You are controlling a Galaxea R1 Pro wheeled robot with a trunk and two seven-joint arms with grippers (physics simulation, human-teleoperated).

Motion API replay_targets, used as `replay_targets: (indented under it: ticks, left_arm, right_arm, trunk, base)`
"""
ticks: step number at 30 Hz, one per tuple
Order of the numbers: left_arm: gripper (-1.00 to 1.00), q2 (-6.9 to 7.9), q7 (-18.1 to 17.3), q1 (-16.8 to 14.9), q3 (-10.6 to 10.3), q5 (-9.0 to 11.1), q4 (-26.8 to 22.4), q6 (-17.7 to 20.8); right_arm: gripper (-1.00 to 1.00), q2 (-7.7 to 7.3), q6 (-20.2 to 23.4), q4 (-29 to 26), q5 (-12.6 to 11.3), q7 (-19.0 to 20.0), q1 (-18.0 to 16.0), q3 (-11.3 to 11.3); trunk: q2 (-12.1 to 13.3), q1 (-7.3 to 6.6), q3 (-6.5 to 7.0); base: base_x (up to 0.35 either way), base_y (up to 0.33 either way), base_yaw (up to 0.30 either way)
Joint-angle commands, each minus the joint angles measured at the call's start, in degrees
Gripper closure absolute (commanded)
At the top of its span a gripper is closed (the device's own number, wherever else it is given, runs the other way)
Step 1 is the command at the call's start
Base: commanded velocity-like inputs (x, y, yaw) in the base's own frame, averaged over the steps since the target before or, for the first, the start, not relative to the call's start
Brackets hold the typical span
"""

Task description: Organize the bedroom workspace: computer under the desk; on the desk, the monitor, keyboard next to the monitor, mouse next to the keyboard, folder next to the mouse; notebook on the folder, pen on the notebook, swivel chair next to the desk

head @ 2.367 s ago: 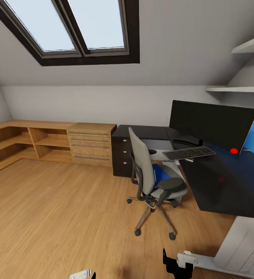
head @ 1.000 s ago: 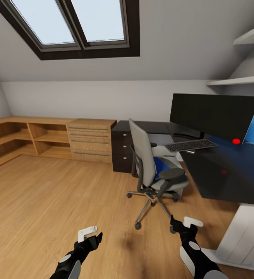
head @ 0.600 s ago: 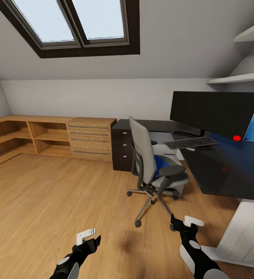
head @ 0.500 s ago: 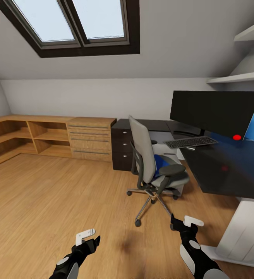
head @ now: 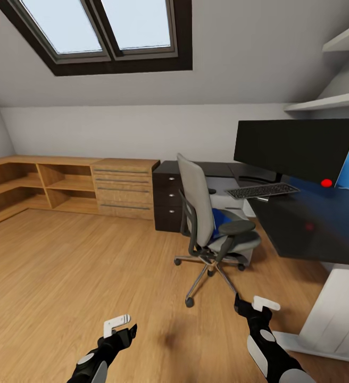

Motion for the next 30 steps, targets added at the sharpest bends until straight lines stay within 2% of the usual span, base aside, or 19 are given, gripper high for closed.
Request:
replay_targets:
  ticks: [1,9,14,19,25,26,30]
  left_arm:
    - [-1.00,0.00,0.13,-0.01,-0.06,0.55,-0.04,0.30]
    - [-1.00,-0.17,1.56,-0.05,-0.23,0.52,-1.20,0.51]
    - [-1.00,-0.05,2.32,-0.35,-0.28,0.48,-5.75,1.66]
    - [-1.00,-0.22,2.67,-1.00,-0.27,0.60,-8.21,4.84]
    - [-1.00,-0.30,2.76,-1.18,-0.20,0.71,-5.55,5.82]
    - [-1.00,-0.25,2.71,-1.20,-0.20,0.71,-3.88,5.75]
    - [-1.00,-0.09,2.48,-1.23,-0.17,0.72,-2.16,4.24]
  right_arm:
    - [-1.00,0.02,-0.28,-0.01,-0.55,0.09,-0.04,-0.01]
    - [-1.00,0.01,0.36,-2.26,-0.33,-0.18,-0.77,0.06]
    - [-1.00,-0.61,3.29,-3.16,-0.31,-1.43,-4.48,0.07]
    - [-1.00,-1.12,5.56,-3.44,-0.39,-2.00,-6.46,0.08]
    - [-1.00,-1.25,5.75,-3.35,-0.25,-2.03,-6.97,0.15]
    - [-1.00,-1.29,5.70,-3.35,-0.20,-2.00,-7.04,0.24]
    - [-1.00,-1.26,5.39,-3.35,0.00,-1.96,-7.11,0.38]
  trunk:
    - [-0.44,0.22,-0.24]
    - [-3.65,1.97,-1.68]
    - [-5.65,3.07,-2.58]
    - [-7.66,4.17,-3.47]
    - [-10.07,5.49,-4.55]
    - [-10.47,5.71,-4.73]
    - [-11.27,6.15,-5.09]
  base:
    - [0.000,0.000,0.000]
    - [0.000,0.000,0.000]
    - [0.000,0.000,0.000]
    - [0.000,0.000,0.000]
    - [0.000,0.000,0.000]
    - [0.000,0.000,0.000]
    - [0.000,0.000,0.000]
